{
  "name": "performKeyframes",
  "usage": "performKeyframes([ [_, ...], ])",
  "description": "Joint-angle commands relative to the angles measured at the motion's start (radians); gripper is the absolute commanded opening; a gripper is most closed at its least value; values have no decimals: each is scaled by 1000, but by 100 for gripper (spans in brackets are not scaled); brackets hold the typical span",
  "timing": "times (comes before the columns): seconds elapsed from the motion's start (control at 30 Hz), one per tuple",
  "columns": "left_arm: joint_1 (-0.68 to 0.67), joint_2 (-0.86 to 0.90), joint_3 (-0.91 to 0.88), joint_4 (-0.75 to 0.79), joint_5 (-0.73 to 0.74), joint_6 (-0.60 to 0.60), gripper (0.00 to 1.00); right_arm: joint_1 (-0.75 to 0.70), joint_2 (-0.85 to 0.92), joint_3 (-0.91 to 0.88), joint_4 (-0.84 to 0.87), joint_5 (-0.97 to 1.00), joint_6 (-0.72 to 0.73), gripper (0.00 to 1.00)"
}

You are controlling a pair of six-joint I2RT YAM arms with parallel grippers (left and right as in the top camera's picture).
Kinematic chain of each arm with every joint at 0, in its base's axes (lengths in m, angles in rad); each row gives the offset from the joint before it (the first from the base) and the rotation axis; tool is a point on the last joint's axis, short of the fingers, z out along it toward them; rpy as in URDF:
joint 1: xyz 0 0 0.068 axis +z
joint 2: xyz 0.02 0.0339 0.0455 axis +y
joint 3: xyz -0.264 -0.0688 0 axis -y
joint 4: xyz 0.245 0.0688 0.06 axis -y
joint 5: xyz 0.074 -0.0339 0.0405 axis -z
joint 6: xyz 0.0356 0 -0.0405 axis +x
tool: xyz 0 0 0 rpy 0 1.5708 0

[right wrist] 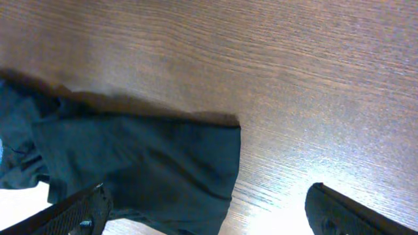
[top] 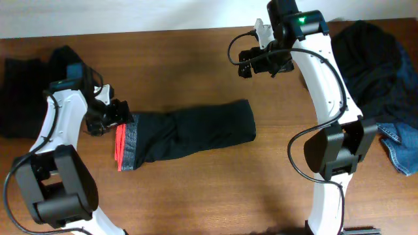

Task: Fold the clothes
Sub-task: 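Fold the waistband end rightward over the bundle with the left gripper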

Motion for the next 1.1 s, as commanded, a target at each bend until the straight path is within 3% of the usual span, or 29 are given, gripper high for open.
performKeyframes([
  [0.0,1,52,3,-7,49,66,80,-16,-22,14,3,1,-15,100],
  [0.4,85,143,2,57,114,123,80,-113,-44,14,0,-18,-19,100],
  [0.9,74,278,0,83,264,190,79,-141,-48,16,2,-36,-19,100],
  [0.97,73,288,-7,85,294,205,75,-141,-48,24,2,-37,-18,100],
  [1.07,70,288,-25,86,315,238,59,-141,-49,47,2,-36,-18,100],
])
